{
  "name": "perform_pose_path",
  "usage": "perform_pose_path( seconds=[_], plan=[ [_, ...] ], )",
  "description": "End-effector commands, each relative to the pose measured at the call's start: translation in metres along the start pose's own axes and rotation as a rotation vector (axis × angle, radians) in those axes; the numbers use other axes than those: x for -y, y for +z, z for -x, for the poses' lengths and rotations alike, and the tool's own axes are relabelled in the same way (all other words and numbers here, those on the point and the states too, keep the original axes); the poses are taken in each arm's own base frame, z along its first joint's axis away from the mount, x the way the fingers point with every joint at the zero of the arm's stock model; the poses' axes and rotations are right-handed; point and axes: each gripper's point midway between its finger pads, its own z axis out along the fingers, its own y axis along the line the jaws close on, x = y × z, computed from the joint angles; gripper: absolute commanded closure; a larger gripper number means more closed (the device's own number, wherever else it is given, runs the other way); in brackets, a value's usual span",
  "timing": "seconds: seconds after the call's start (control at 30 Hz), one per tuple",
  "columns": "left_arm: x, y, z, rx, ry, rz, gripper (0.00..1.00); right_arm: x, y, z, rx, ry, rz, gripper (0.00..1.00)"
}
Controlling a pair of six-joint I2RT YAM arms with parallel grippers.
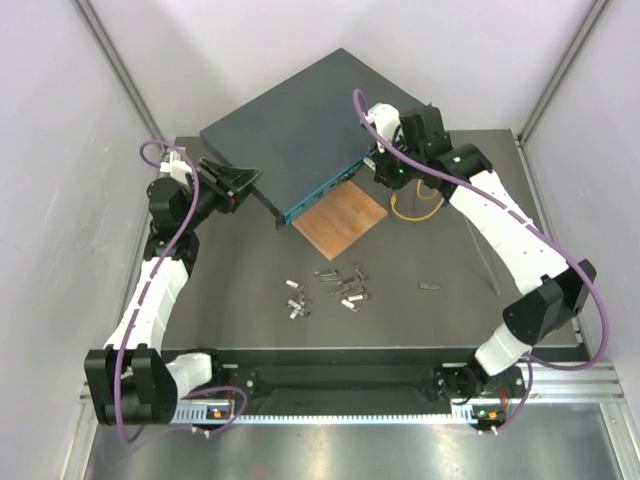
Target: Insert the plug into the switch port
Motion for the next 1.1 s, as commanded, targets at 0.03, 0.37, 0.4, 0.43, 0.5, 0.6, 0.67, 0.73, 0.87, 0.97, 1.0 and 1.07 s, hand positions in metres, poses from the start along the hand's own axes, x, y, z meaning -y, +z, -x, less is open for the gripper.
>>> perform_pose_path(
  seconds=[0.03, 0.37, 0.4, 0.43, 0.5, 0.6, 0.67, 0.73, 0.87, 0.97, 1.0, 1.07],
  plan=[
    [0.005, 0.003, -0.001, -0.005, 0.084, -0.035, 1.0, 0.006, -0.004, 0.02, 0.041, -0.004, -0.007, 1.0],
    [0.005, 0.003, -0.002, -0.004, 0.087, -0.034, 1.0, 0.006, -0.004, 0.031, 0.061, 0.008, -0.001, 1.0],
    [0.004, 0.003, -0.001, 0.0, 0.086, -0.031, 1.0, 0.005, -0.005, 0.034, 0.068, 0.008, 0.0, 1.0],
    [0.003, 0.003, -0.003, -0.005, 0.085, -0.031, 1.0, 0.005, -0.005, 0.036, 0.073, 0.008, 0.002, 1.0],
    [0.003, 0.004, -0.002, -0.002, 0.085, -0.031, 1.0, 0.005, -0.005, 0.037, 0.073, 0.008, 0.002, 1.0],
    [0.003, 0.004, -0.002, -0.004, 0.083, -0.03, 1.0, 0.004, -0.003, 0.036, 0.068, 0.007, 0.008, 1.0],
    [0.003, 0.004, -0.001, -0.001, 0.085, -0.029, 1.0, 0.001, -0.001, 0.035, 0.061, 0.009, 0.016, 1.0],
    [0.003, 0.004, -0.002, -0.004, 0.086, -0.03, 1.0, -0.002, 0.001, 0.032, 0.053, 0.006, 0.025, 1.0],
    [0.003, 0.004, -0.002, -0.003, 0.086, -0.03, 1.0, -0.006, -0.001, 0.032, 0.056, -0.003, 0.032, 1.0],
    [0.002, 0.004, -0.002, -0.002, 0.085, -0.028, 1.0, -0.006, -0.002, 0.034, 0.062, -0.006, 0.024, 1.0],
    [0.002, 0.003, -0.002, -0.003, 0.084, -0.028, 1.0, -0.004, -0.004, 0.036, 0.067, -0.004, 0.02, 1.0],
    [0.002, 0.003, -0.001, 0.0, 0.085, -0.027, 1.0, -0.003, -0.003, 0.038, 0.073, -0.001, 0.014, 1.0]
  ],
)
